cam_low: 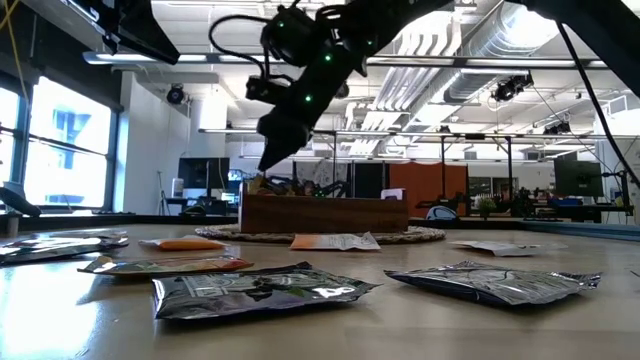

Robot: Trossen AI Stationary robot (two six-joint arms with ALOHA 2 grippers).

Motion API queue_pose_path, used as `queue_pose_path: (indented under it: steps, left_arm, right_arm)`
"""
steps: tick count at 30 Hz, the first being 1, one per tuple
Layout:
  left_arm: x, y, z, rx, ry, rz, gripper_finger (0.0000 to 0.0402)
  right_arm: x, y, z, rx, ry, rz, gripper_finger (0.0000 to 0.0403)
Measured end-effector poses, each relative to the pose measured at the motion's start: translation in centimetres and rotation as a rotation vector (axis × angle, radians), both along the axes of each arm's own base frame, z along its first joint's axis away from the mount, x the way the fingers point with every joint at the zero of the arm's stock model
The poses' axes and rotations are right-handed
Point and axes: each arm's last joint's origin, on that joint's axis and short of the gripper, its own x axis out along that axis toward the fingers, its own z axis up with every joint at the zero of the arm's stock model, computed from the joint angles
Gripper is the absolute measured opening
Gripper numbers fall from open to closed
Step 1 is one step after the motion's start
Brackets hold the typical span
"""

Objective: Pick & Place Tea
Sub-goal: Put the yellow tea bag into the left section of the wooden organizer

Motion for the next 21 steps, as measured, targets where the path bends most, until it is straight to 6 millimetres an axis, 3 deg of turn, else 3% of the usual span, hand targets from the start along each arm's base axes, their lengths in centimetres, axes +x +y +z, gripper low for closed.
queue_pose_path:
  steps: [6,12,21]
  left_arm:
    - [0.0,0.0,0.0,0.015,0.011,-0.009,0.0094]
    - [0.0,0.0,0.0,0.021,0.013,-0.009,0.0094]
    - [0.0,0.1,0.0,0.032,0.013,0.009,0.0094]
  right_arm:
    - [-0.9,-2.3,0.3,0.086,0.065,0.023,0.0066]
    - [-1.2,-3.7,0.1,0.299,0.000,0.158,0.0119]
    - [-1.2,-4.2,-0.1,0.222,-0.004,0.168,0.0134]
